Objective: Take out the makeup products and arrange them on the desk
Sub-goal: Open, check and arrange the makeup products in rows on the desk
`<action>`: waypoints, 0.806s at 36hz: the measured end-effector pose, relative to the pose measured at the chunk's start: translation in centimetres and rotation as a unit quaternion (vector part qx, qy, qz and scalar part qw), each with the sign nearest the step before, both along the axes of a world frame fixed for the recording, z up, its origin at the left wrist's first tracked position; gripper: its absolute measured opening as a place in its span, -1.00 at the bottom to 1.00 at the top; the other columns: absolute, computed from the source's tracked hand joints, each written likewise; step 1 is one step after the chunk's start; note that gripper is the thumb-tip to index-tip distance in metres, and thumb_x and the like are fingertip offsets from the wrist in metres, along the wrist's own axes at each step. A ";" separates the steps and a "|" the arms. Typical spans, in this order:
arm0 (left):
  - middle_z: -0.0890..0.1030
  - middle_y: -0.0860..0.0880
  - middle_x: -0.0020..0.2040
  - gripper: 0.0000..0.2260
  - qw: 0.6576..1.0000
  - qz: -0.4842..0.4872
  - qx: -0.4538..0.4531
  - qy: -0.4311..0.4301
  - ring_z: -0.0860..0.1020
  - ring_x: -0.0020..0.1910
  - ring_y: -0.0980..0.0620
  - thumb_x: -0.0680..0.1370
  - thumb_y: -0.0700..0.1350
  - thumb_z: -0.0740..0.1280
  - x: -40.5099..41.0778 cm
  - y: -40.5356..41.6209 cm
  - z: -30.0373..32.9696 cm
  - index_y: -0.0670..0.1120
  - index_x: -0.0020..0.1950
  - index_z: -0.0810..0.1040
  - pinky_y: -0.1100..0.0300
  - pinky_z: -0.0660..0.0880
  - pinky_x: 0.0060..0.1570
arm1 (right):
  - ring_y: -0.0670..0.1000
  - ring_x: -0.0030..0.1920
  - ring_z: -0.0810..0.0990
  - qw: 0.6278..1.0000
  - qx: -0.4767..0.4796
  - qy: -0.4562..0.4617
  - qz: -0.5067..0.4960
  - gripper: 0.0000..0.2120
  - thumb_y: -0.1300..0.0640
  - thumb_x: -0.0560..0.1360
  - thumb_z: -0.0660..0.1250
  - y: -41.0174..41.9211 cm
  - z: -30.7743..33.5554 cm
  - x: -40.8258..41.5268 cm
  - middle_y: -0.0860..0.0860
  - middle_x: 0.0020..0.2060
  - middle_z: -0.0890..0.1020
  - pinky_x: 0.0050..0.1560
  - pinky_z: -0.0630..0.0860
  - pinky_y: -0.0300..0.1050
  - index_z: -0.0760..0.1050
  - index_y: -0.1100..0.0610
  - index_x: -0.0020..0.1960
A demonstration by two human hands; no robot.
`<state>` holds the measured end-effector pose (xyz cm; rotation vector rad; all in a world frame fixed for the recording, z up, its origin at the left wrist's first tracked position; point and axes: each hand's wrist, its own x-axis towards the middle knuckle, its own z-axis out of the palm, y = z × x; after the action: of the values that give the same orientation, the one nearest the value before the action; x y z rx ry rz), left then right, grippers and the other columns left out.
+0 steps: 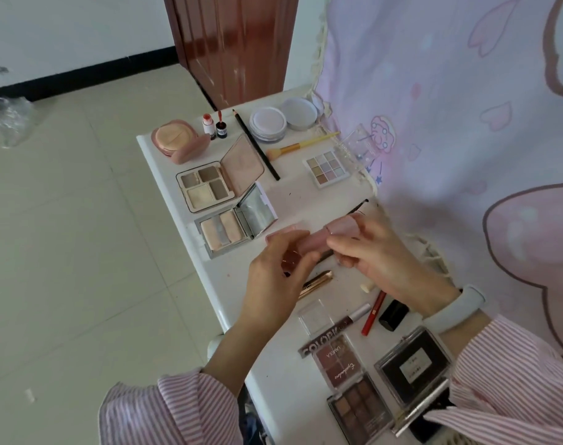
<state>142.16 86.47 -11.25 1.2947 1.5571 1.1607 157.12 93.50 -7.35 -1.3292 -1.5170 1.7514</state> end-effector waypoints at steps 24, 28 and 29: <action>0.46 0.05 -0.45 -0.74 0.985 0.033 -0.027 -0.169 0.41 -0.45 0.07 0.60 -0.04 0.18 0.1 -0.6 0.7 -0.19 -0.04 0.55 0.25 0.36 -0.42 | -0.18 -0.27 0.50 0.923 0.341 -0.178 0.020 -0.65 0.00 0.55 -0.01 -2.5 -0.2 -1.8 -0.19 -0.29 0.46 -0.30 0.40 -0.40 0.43 0.23 0.00; 0.48 0.10 -0.44 -0.67 0.982 0.054 -0.012 -0.181 0.42 -0.45 0.14 0.53 0.05 0.22 -0.2 -0.3 0.7 -0.19 0.04 0.55 0.28 0.38 -0.40 | -0.37 -0.19 0.50 0.943 0.307 -0.119 0.056 -0.74 0.09 0.55 0.02 -1.8 0.0 -1.6 -0.24 -0.16 0.45 -0.19 0.37 -0.52 0.39 0.20 0.10; 0.48 0.10 -0.45 -0.67 0.982 0.056 -0.013 -0.180 0.41 -0.46 0.14 0.52 0.06 0.22 -0.3 -0.1 0.7 -0.19 0.04 0.55 0.28 0.38 -0.41 | -0.32 -0.20 0.51 0.946 0.290 -0.121 0.073 -0.76 0.09 0.56 0.05 -1.5 0.2 -1.5 -0.23 -0.15 0.45 -0.21 0.39 -0.48 0.37 0.16 0.14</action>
<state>141.84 86.36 -10.59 0.9255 1.3844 1.3548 155.64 91.99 -7.17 -1.1640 -2.1022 1.0950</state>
